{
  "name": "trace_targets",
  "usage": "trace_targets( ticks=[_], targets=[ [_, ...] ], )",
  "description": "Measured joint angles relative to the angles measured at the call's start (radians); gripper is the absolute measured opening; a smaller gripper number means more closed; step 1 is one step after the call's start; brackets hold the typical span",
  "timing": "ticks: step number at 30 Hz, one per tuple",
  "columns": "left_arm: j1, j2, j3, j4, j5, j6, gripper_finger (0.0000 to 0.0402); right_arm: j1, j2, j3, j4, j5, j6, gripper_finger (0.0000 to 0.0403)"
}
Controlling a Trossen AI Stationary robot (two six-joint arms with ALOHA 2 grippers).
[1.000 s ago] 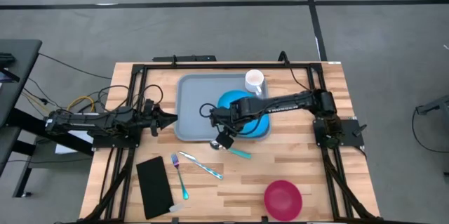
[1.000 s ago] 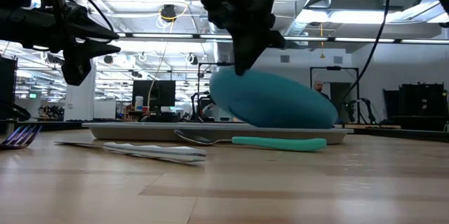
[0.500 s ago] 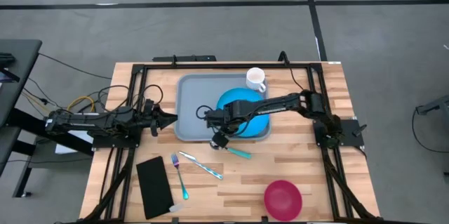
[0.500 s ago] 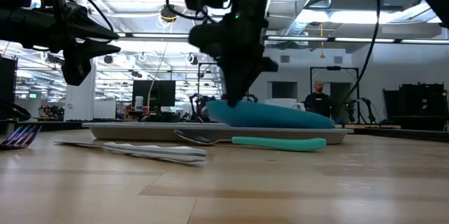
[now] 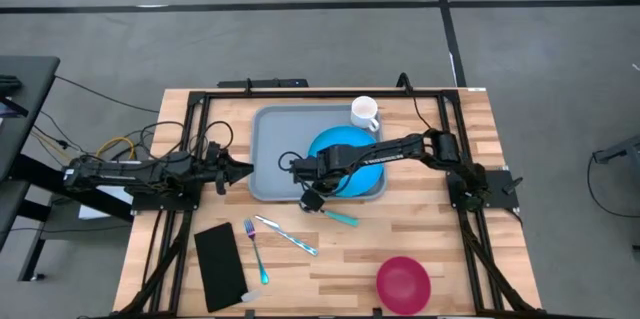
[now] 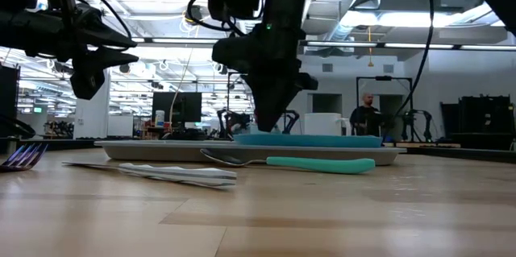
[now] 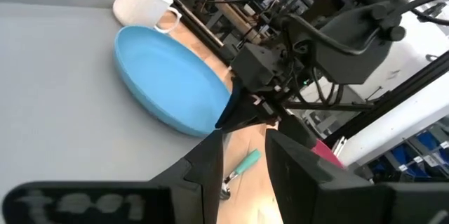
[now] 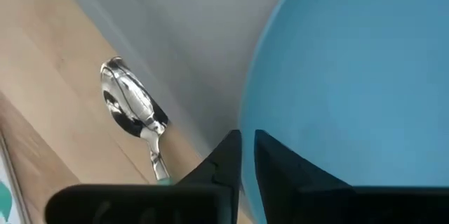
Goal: Set up tray
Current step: Put the red bowl on the blue plate on the gray serving tray
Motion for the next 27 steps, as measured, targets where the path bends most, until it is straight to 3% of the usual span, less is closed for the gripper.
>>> trace_targets(
  ticks=[13, 23, 27],
  targets=[
    [0.000, 0.000, 0.000, 0.000, -0.002, 0.002, 0.0095, -0.013, -0.023, 0.052, 0.024, 0.022, 0.000, 0.0117],
    [0.000, 0.001, 0.000, 0.000, -0.002, 0.001, 0.0095, 0.062, -0.226, 0.110, -0.084, 0.025, -0.049, 0.0141],
    [0.000, 0.001, 0.000, 0.000, 0.001, 0.001, 0.0095, 0.138, -0.321, 0.054, -0.185, 0.077, 0.049, 0.0139]
  ],
)
